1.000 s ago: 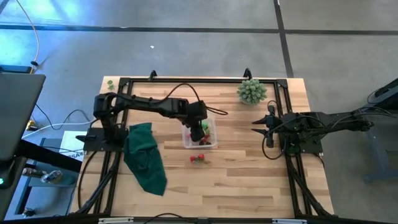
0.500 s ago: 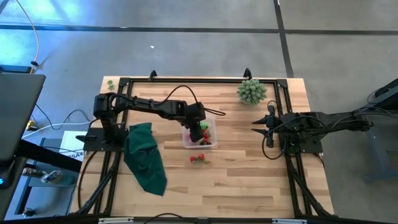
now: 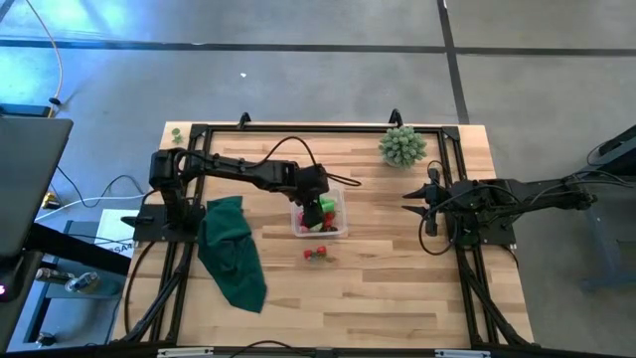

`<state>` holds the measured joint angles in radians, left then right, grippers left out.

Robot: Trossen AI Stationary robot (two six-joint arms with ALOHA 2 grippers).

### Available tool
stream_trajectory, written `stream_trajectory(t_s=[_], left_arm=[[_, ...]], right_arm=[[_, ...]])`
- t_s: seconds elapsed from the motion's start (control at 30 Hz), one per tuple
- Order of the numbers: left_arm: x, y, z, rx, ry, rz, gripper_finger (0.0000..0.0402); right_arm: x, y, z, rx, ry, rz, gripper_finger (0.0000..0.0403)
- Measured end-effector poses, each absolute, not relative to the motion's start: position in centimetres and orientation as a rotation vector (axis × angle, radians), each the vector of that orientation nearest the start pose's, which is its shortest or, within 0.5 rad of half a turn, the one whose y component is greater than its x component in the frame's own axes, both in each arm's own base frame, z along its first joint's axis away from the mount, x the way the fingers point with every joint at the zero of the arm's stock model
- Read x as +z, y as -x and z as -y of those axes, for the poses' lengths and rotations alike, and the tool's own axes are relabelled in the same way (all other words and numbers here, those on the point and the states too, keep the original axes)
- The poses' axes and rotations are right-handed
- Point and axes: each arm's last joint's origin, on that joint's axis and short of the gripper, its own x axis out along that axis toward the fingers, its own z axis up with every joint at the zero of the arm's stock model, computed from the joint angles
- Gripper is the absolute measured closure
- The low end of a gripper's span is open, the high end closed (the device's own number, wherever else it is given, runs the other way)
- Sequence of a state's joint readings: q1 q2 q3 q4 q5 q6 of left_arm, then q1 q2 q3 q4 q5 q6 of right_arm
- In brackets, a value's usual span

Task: Pick and placing Produce into tupperware
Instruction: Put the strawberry into the transparent bin

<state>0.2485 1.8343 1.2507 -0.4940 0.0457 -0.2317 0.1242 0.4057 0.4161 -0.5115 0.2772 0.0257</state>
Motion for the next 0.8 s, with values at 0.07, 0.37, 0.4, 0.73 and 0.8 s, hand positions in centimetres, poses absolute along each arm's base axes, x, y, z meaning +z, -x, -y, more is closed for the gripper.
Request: stream_trajectory(t_s=[0.07, 0.37, 0.4, 0.73, 0.8], left_arm=[[19.0, -36.2, -9.0, 0.288, 0.378, -1.046, 0.0174], [22.5, -36.7, -8.6, 0.2, 0.369, -0.995, 0.0173], [23.2, -36.5, -8.5, 0.188, 0.361, -0.998, 0.0173], [29.3, -32.3, -1.4, 0.078, 0.189, -1.038, 0.0173], [29.9, -31.4, 0.9, 0.08, 0.129, -1.058, 0.0173]], right_arm=[[22.4, -10.6, -0.5, -0.156, 0.075, -0.49, 0.0279], [22.4, -10.6, -0.5, -0.156, 0.075, -0.49, 0.0279], [22.4, -10.6, -0.5, -0.156, 0.075, -0.49, 0.0279], [22.4, -10.6, -0.5, -0.157, 0.075, -0.489, 0.0279], [22.4, -10.6, -0.5, -0.156, 0.075, -0.489, 0.0279]])
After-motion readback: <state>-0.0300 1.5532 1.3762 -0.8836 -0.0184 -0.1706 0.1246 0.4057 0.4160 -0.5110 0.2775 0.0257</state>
